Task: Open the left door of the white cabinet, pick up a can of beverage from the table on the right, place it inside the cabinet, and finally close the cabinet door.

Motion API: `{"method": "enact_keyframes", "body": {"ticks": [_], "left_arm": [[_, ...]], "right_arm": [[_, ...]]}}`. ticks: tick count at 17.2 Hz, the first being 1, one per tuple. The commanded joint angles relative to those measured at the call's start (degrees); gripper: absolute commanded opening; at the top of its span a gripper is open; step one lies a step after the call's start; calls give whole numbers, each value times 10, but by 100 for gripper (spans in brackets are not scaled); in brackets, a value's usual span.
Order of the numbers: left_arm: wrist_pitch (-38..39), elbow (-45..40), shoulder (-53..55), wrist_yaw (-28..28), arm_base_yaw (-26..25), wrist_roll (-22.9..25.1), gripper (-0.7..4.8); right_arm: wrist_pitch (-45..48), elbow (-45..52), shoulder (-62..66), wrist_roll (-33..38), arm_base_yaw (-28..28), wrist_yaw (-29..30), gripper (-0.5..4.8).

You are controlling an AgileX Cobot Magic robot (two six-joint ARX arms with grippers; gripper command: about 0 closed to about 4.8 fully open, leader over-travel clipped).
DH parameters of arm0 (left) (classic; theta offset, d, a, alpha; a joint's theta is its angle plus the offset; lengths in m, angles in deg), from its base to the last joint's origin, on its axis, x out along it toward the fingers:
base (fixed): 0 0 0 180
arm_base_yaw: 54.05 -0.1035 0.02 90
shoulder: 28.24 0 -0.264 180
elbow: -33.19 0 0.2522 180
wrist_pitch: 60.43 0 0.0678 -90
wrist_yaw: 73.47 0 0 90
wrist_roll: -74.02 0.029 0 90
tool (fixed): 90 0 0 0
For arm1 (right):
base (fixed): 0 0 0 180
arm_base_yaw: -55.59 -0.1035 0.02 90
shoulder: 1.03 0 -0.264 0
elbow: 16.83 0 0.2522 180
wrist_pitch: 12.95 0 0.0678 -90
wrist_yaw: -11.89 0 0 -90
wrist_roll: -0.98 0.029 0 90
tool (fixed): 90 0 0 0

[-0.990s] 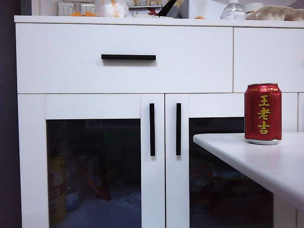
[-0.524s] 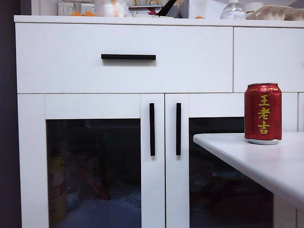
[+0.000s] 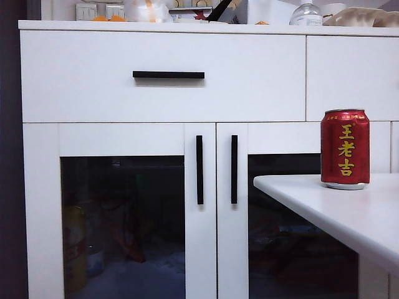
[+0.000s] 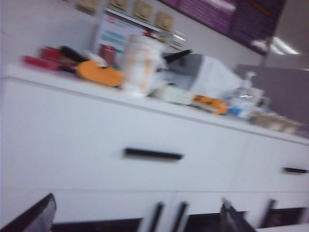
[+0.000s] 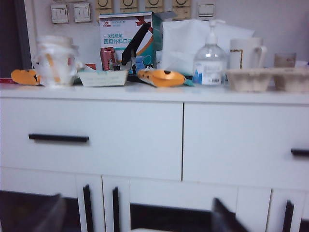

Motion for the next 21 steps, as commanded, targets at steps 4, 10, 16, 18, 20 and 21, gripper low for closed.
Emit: {"method": "enact_keyframes", "body": {"ticks": [4,10,16,18,20,21], "left_arm": [[-43,124,225,1,100,1,439],[-196,184,490,-118,283,56,439],[-349,203,727,-204,335,55,439],[-387,216,793,-230,335,55,439],[-385,256,860,-243,334,55,440],[-385,280,893,-243,334,55,440]], "right_arm": [[6,-178,148,52,0,108,479],[38,-210,190,110,0,139,479],[26,-220,277,122,-1,144,479],[44,-227,329,122,-1,155,479],[50,-242,386,122,-12,155,479],[55,-250,413,122,-21,155,479]]}}
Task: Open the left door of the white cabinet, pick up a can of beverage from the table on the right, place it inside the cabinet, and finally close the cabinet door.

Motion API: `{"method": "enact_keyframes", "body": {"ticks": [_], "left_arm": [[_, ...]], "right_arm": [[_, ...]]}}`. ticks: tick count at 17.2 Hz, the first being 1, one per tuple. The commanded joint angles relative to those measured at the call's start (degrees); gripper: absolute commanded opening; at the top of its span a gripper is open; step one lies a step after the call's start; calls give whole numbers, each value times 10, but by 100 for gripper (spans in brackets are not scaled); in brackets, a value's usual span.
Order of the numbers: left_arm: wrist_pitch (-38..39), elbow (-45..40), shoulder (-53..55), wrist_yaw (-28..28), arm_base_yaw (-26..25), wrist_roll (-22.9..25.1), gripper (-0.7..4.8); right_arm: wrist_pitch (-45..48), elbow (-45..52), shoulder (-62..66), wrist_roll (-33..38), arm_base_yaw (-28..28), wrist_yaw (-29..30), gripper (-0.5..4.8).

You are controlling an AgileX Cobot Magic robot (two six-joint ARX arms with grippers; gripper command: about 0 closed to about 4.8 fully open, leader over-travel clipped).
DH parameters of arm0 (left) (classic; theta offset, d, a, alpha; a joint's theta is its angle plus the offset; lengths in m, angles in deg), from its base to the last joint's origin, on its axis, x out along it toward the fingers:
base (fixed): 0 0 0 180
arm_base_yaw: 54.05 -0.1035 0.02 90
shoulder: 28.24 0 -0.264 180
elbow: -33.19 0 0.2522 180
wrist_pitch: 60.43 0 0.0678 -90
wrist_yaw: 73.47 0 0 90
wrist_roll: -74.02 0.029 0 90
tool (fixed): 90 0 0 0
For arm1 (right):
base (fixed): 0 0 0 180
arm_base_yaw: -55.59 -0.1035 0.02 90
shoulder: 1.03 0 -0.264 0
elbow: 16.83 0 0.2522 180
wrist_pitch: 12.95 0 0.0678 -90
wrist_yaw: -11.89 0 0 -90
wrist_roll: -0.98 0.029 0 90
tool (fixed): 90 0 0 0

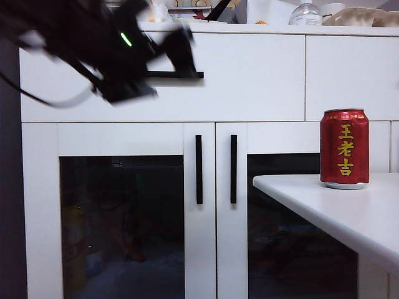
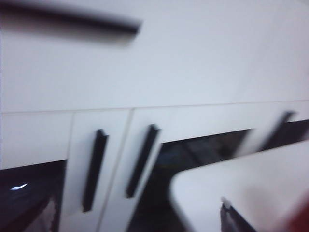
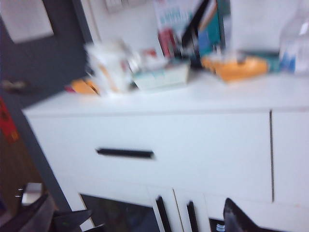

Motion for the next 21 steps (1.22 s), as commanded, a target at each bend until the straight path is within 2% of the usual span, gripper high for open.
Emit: {"method": "enact_keyframes", "body": {"ticks": [1,3,5,7,9,13,21], "left_arm": [[-13,64,80,-8,1,2,440],[-8,122,143,-9,1,2,440],[3,177,197,-44,1,0,442],[14,247,261,-91,1,1,479],[37,283,292,-91,-2,0,479],[33,312,330,-91,-2,0,479],[12,343,369,-89,-8,0,479]], "right_arm": [[25,-23,67,1,-26,3,479],[88,-27,105,-18,-47,2,479],[155,-29,137,-31,-67,-12,479],[174,-29,160,-31,-72,-17,479],[164,-29,164,-31,-72,-17,479],[162,-29,165,-57,-71,-17,479],[143,-29,165,-60,-70,-17,479]]}}
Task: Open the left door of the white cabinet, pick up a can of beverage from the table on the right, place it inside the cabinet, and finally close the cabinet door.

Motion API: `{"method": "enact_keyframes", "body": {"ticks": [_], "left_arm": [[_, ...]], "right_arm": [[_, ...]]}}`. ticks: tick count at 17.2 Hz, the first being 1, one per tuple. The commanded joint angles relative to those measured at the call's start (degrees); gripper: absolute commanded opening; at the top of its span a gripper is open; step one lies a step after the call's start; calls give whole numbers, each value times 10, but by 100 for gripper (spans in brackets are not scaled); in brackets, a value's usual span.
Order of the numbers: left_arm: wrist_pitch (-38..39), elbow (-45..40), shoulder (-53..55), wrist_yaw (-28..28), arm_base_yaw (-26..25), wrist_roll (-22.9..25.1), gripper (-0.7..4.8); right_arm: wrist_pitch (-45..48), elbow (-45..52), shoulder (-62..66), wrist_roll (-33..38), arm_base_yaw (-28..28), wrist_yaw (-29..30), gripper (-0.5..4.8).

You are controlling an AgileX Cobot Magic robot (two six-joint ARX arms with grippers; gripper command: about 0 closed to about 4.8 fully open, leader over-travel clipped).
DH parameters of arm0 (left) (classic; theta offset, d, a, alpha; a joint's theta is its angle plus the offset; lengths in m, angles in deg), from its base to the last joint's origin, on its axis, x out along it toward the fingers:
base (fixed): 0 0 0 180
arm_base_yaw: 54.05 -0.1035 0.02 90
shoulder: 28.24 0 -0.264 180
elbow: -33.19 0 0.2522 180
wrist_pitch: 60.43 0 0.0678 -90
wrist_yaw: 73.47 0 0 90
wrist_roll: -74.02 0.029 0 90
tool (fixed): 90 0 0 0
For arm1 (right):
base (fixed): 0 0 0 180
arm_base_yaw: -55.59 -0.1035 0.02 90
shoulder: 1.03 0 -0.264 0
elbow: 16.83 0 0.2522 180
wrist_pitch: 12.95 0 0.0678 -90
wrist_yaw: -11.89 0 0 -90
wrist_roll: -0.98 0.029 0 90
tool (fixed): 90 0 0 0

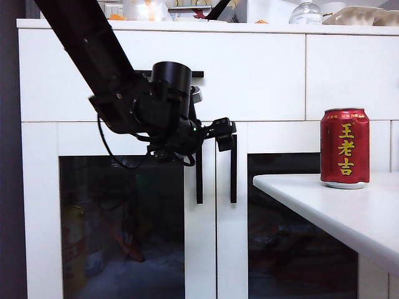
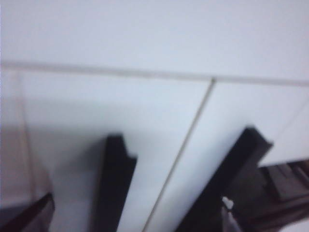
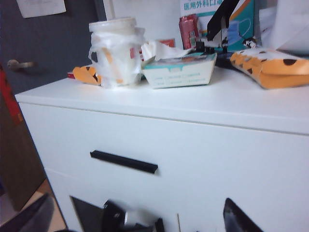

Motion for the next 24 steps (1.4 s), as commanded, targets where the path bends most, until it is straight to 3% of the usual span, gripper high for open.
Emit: {"method": "enact_keyframes", "body": {"ticks": [1,4,5,6,7,20,24], "left_arm": [[-7,16,10,0,1,1,479],[-7,16,10,-8,2,1,479],[-7,16,10,-12,2,1,431],[-7,16,9,-17,2,0,146],[-7,16,9,-14,3,-1,8],[-17,15,9,9,17,1,-6],[-18,15,9,9,17,1,-6]], "right_arm": [[-11,-2,-2,-11,1,-8,479],[-17,-2,-2,-19,1,-12,479],[-18,-2,-2,-19,1,-12,479],[-20,-2,-2,-19,1,-12,479],[-21,-2,-2,-19,1,-12,479],[-77,-2,0,-51,0,-31,479],[-55,-2,2,-48,0,-31,479]]}}
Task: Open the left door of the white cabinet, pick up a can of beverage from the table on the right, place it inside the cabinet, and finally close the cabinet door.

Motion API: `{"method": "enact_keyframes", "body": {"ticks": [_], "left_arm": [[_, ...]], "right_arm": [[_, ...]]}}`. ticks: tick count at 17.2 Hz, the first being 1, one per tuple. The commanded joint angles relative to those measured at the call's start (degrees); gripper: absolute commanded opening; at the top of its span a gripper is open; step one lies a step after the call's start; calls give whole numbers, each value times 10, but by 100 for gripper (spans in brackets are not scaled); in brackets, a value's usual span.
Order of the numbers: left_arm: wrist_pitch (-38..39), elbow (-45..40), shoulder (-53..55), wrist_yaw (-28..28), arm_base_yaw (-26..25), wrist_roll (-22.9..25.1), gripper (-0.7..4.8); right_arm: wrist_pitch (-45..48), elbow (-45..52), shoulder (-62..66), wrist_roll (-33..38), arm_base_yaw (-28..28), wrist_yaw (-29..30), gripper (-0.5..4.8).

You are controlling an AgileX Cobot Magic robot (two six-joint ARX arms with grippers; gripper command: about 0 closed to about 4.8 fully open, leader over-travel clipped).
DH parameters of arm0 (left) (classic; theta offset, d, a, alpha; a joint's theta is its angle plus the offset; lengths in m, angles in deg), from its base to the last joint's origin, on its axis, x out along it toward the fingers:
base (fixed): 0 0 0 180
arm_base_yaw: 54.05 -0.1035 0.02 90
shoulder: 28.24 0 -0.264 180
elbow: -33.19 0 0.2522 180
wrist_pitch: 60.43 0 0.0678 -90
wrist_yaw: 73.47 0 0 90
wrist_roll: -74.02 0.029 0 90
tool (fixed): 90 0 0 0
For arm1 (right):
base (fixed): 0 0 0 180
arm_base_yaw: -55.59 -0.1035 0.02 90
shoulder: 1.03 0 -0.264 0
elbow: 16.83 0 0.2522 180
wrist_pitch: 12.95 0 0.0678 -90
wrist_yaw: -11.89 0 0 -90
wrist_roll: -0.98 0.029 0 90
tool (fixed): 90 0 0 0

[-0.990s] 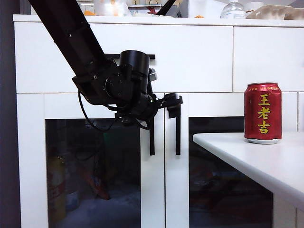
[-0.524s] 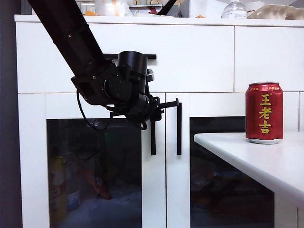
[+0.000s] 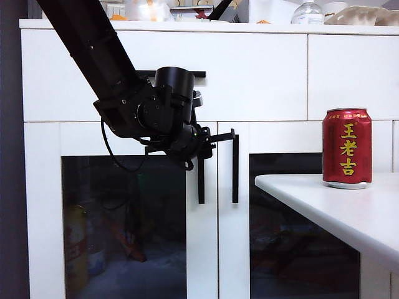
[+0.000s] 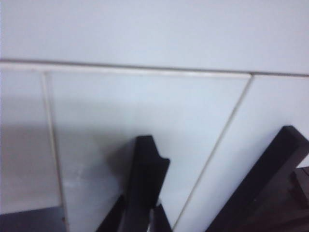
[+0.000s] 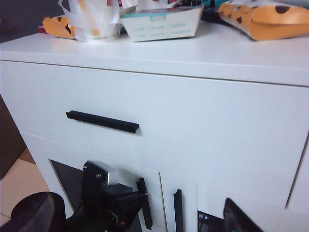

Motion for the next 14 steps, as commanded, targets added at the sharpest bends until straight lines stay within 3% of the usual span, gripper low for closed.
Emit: {"method": "enact_keyframes", "body": {"ticks": [1,14], "left_arm": [[-24,2,-4,31,11,-16,-6],[-10,2,-4,31,14,-16,-6]], "right_arm": [[37,-2,-2,2,0,-1,479],[33,-2,-2,3,0,-1,479]]}}
